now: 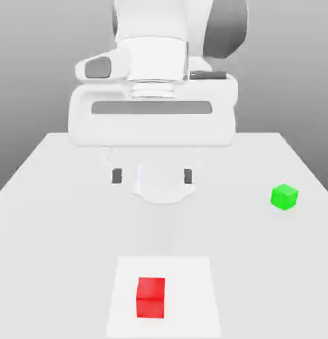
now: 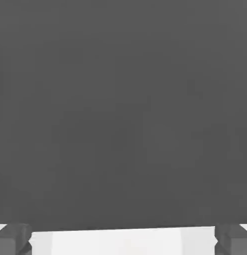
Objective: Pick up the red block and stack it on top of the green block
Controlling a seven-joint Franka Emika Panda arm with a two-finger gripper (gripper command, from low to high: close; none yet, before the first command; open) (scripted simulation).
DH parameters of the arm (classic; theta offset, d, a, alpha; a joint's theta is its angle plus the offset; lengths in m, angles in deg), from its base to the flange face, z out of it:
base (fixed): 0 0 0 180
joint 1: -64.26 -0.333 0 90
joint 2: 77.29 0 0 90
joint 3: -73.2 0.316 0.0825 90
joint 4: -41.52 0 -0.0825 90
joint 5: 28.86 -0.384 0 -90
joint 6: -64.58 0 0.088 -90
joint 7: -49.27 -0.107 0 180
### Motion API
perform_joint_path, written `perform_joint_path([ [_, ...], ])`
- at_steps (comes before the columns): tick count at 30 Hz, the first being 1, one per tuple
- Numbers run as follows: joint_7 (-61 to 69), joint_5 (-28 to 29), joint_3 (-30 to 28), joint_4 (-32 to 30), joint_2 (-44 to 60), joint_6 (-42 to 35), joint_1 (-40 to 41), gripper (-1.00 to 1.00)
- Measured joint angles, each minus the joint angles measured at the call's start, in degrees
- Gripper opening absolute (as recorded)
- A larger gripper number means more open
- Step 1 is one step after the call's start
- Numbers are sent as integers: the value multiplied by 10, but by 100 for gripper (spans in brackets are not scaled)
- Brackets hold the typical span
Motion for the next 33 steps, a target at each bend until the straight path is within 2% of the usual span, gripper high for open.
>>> perform_joint_path([
  [7, 5, -2, -2, -48, 145, 69, 6, 0],
  [12, 10, -9, 2, -41, 249, 151, 10, 0],
  [13, 11, -10, 4, -38, 268, 166, 11, -100],
  [20, 10, -9, 5, -37, 271, 169, 12, -100],
  [25, 5, -2, 1, -51, 182, 93, 10, -100],
  [28, 1, -25, 40, -65, 144, 72, -26, -100],
  [33, -10, -79, 109, -93, 95, 57, -140, -100],
])
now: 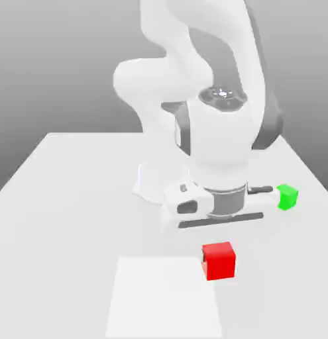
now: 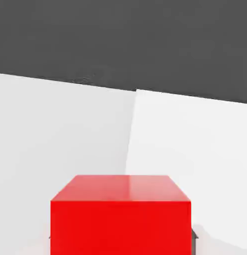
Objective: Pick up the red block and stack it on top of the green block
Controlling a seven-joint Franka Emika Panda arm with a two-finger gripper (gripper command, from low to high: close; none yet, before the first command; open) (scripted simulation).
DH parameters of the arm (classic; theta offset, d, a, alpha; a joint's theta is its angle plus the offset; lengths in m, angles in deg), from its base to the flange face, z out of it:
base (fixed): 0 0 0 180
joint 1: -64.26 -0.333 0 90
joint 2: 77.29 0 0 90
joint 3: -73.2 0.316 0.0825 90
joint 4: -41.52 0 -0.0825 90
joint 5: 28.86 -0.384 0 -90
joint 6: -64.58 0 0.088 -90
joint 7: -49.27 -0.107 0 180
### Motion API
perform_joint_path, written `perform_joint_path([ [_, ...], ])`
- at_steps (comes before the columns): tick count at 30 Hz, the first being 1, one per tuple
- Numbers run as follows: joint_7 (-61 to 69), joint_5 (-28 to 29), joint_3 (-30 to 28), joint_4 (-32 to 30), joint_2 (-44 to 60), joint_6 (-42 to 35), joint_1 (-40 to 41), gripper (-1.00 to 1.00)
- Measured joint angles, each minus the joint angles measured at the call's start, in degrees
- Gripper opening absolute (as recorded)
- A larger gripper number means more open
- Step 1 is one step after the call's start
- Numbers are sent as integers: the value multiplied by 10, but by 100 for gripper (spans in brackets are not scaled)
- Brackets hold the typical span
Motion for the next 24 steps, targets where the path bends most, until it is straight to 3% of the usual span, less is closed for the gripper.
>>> perform_joint_path([
  [7, -33, -52, 71, -40, -63, -16, -142, -100],
  [18, -111, -96, 238, -106, -141, -28, -322, -100],
  [24, -143, -70, 273, -116, -123, 0, -329, -100],
])
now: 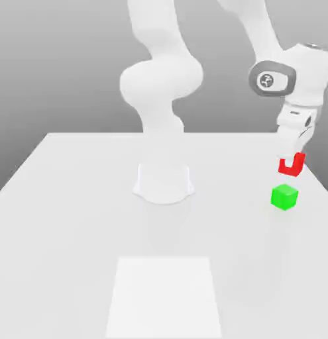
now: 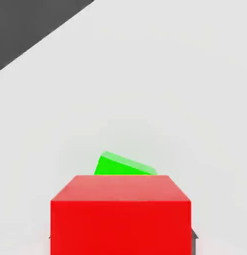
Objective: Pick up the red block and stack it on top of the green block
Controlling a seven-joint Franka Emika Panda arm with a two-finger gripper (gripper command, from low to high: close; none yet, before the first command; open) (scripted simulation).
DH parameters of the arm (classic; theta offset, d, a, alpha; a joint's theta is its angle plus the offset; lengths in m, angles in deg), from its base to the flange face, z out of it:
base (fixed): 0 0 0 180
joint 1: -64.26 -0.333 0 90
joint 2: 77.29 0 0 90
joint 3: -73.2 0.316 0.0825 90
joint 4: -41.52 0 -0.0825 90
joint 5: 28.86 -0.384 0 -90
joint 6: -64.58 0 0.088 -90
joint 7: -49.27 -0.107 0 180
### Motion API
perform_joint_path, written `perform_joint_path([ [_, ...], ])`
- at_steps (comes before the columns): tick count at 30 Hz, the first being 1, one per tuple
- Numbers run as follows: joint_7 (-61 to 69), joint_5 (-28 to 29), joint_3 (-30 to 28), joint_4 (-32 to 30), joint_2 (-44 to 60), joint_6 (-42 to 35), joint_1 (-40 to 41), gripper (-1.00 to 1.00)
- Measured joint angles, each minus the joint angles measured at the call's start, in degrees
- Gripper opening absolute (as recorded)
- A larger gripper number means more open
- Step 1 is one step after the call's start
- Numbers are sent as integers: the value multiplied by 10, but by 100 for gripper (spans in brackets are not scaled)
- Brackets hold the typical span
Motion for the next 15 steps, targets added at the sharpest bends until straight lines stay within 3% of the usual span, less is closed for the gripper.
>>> perform_joint_path([
  [15, -104, 151, 28, 0, 102, 90, 67, -100],
])
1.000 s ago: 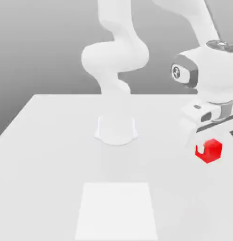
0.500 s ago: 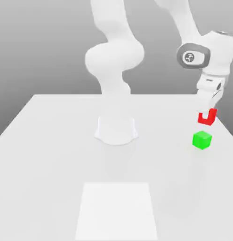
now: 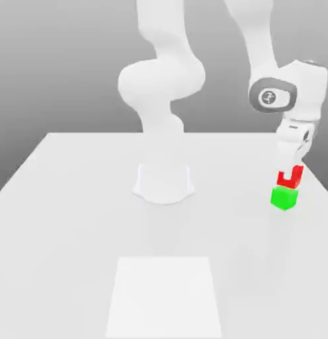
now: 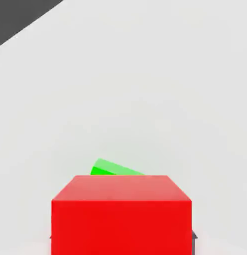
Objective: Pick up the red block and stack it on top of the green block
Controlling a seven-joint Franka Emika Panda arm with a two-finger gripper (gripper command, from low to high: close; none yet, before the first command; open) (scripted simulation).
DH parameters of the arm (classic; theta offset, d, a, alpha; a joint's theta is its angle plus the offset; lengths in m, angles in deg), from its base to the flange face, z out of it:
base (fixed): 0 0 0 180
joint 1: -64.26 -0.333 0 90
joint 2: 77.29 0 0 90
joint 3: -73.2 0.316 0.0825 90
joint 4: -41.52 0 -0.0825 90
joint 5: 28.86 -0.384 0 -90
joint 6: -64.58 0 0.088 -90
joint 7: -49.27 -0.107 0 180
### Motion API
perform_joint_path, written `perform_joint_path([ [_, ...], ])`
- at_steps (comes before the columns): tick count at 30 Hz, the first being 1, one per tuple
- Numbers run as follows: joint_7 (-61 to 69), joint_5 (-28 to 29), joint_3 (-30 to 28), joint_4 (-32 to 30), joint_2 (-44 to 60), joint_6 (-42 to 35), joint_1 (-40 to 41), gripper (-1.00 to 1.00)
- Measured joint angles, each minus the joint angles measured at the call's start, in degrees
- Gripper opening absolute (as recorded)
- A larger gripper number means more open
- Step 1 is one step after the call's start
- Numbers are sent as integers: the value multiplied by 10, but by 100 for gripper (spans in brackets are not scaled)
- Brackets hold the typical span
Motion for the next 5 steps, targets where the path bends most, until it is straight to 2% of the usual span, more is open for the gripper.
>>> perform_joint_path([
  [5, -53, 75, -14, 1, 37, 26, 6, -100],
])
